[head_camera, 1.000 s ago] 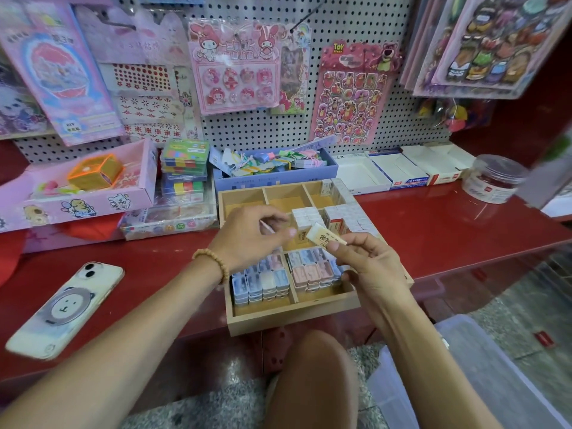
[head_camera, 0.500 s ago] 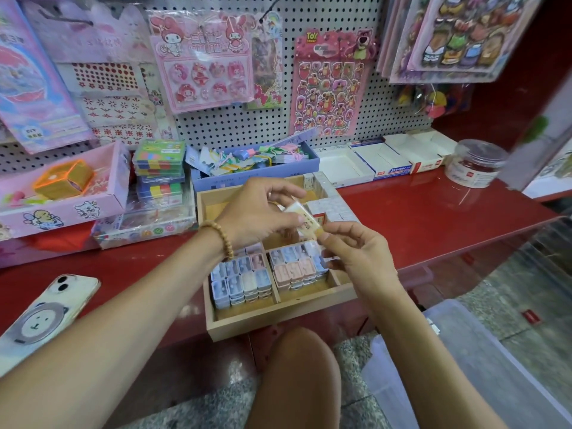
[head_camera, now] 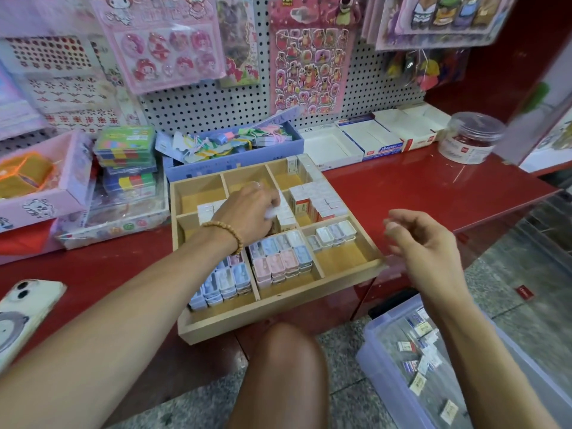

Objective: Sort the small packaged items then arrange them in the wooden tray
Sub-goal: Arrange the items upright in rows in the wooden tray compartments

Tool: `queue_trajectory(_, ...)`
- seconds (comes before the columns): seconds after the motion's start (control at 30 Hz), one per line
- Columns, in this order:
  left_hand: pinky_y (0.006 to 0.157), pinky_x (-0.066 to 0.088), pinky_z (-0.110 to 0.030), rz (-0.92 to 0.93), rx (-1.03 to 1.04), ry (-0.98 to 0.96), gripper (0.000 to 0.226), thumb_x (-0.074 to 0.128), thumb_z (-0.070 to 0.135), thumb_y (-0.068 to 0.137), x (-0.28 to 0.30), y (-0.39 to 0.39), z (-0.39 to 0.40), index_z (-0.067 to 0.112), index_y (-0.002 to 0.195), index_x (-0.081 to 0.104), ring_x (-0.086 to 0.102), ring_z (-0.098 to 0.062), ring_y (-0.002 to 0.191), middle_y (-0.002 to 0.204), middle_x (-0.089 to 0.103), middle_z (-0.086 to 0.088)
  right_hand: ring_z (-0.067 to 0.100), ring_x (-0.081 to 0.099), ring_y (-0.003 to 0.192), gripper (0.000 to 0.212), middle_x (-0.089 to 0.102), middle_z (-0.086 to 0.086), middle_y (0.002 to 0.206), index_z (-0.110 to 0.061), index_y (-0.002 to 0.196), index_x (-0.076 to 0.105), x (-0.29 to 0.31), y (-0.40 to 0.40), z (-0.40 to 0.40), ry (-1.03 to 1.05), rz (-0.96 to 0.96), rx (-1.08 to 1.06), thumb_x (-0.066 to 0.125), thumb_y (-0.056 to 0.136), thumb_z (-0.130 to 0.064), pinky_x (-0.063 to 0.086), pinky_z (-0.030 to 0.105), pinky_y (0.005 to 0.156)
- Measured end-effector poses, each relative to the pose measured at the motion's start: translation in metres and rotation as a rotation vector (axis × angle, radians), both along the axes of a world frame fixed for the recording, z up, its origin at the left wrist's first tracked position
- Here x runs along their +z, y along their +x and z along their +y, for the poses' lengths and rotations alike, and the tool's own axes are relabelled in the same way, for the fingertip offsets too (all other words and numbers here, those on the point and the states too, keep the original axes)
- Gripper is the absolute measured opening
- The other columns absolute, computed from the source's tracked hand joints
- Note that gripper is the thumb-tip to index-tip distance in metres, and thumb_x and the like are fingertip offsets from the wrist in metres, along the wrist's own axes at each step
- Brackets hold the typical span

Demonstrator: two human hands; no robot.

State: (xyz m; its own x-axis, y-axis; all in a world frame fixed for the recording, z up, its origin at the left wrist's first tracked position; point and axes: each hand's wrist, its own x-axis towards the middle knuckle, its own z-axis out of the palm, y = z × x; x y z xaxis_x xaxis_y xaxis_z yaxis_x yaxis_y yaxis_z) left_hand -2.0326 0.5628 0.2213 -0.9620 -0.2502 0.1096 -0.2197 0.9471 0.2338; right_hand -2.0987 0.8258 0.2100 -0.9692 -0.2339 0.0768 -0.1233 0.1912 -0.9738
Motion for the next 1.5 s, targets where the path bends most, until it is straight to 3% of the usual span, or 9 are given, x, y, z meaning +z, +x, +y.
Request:
queue_trajectory(0.1, 0.084, 0.047, -0.038, -0.022, -0.003, -0.006, 0.031, 0.055, 0.002, 0.084, -0.002, -0.002, 0.000, 0.016, 0.112, 0.058, 0.052, -0.029, 0.104, 0.110, 0.052, -0.005, 0.031, 0.068, 0.092, 0.015, 0.073, 0.007, 0.100, -0.029, 0.099, 0.069, -0.001, -0.005, 0.006, -0.032, 0.015, -0.026, 0.062, 0.097, -0.016, 0.057, 0.051, 0.087)
queue_trajectory(0.23, 0.083, 0.045, -0.035, 0.005, 0.011, 0.013, 0.031, 0.055, 0.003, 0.085, -0.005, -0.003, 0.000, 0.017, 0.112, 0.057, 0.051, -0.027, 0.107, 0.111, 0.051, -0.005, 0.015, 0.063, 0.084, 0.013, 0.069, 0.018, 0.107, -0.026, 0.100, 0.069, -0.006, -0.011, 0.010, -0.060, 0.000, -0.045, 0.063, 0.097, -0.015, 0.058, 0.024, 0.067)
queue_trajectory(0.37, 0.085, 0.039, -0.030, -0.002, 0.012, 0.014, 0.033, 0.061, 0.008, 0.085, -0.004, -0.002, -0.001, 0.018, 0.117, 0.058, 0.050, -0.025, 0.108, 0.106, 0.049, -0.002, 0.017, 0.064, 0.087, 0.012, 0.071, 0.015, 0.105, -0.023, 0.103, 0.069, -0.009, -0.010, 0.015, -0.073, -0.046, -0.040, 0.064, 0.097, -0.016, 0.057, 0.040, 0.081)
queue_trajectory(0.57, 0.082, 0.043, -0.027, -0.014, 0.056, 0.034, 0.030, 0.066, 0.031, 0.090, 0.024, 0.007, -0.003, 0.016, 0.115, 0.066, 0.059, -0.016, 0.095, 0.112, 0.065, -0.001, 0.014, 0.063, 0.083, 0.011, 0.071, 0.016, 0.103, -0.020, 0.104, 0.069, 0.000, -0.005, 0.023, -0.092, -0.035, -0.041, 0.063, 0.097, -0.015, 0.055, 0.038, 0.079)
queue_trajectory(0.67, 0.075, 0.043, -0.024, 0.122, 0.122, 0.228, 0.022, 0.065, 0.031, 0.091, 0.044, 0.023, 0.007, 0.018, 0.107, 0.069, 0.062, -0.010, 0.084, 0.100, 0.068, 0.005, 0.013, 0.064, 0.081, 0.013, 0.072, 0.011, 0.100, -0.018, 0.108, 0.069, 0.006, 0.001, 0.032, -0.100, -0.012, -0.043, 0.063, 0.097, -0.015, 0.054, 0.028, 0.072)
queue_trajectory(0.8, 0.075, 0.058, -0.030, 0.281, 0.138, 0.564, 0.007, 0.068, 0.024, 0.089, 0.057, 0.044, 0.042, 0.021, 0.095, 0.070, 0.070, -0.014, 0.080, 0.091, 0.069, 0.007, 0.016, 0.063, 0.079, 0.010, 0.072, 0.010, 0.098, -0.026, 0.102, 0.070, 0.009, 0.010, 0.051, -0.108, 0.015, -0.049, 0.065, 0.096, -0.020, 0.052, 0.035, 0.072)
queue_trajectory(1.0, 0.073, 0.060, -0.036, 0.417, 0.163, 0.949, 0.009, 0.062, 0.012, 0.093, 0.051, 0.066, 0.118, 0.013, 0.101, 0.066, 0.072, -0.017, 0.079, 0.087, 0.067, -0.004, 0.022, 0.067, 0.093, 0.013, 0.071, 0.004, 0.097, -0.025, 0.106, 0.069, 0.019, 0.036, 0.099, -0.111, 0.046, -0.079, 0.063, 0.096, -0.020, 0.055, 0.045, 0.090)
queue_trajectory(1.3, 0.074, 0.059, -0.031, 0.229, 0.041, 0.997, 0.013, 0.058, 0.022, 0.096, -0.005, 0.074, 0.238, 0.024, 0.108, 0.062, 0.069, -0.009, 0.085, 0.098, 0.067, 0.004, 0.014, 0.066, 0.088, 0.014, 0.069, -0.001, 0.093, -0.026, 0.103, 0.066, -0.012, 0.076, 0.201, -0.119, -0.053, -0.218, 0.060, 0.098, -0.014, 0.055, 0.034, 0.086)
queue_trajectory(1.5, 0.085, 0.056, -0.042, 0.037, 0.007, 0.927, 0.009, 0.059, 0.027, 0.095, -0.070, 0.067, 0.287, 0.031, 0.100, 0.065, 0.068, -0.014, 0.093, 0.098, 0.070, 0.007, 0.010, 0.057, 0.075, 0.013, 0.064, 0.002, 0.088, -0.016, 0.108, 0.065, -0.074, 0.089, 0.247, -0.103, -0.173, -0.316, 0.058, 0.098, -0.011, 0.050, 0.018, 0.064)
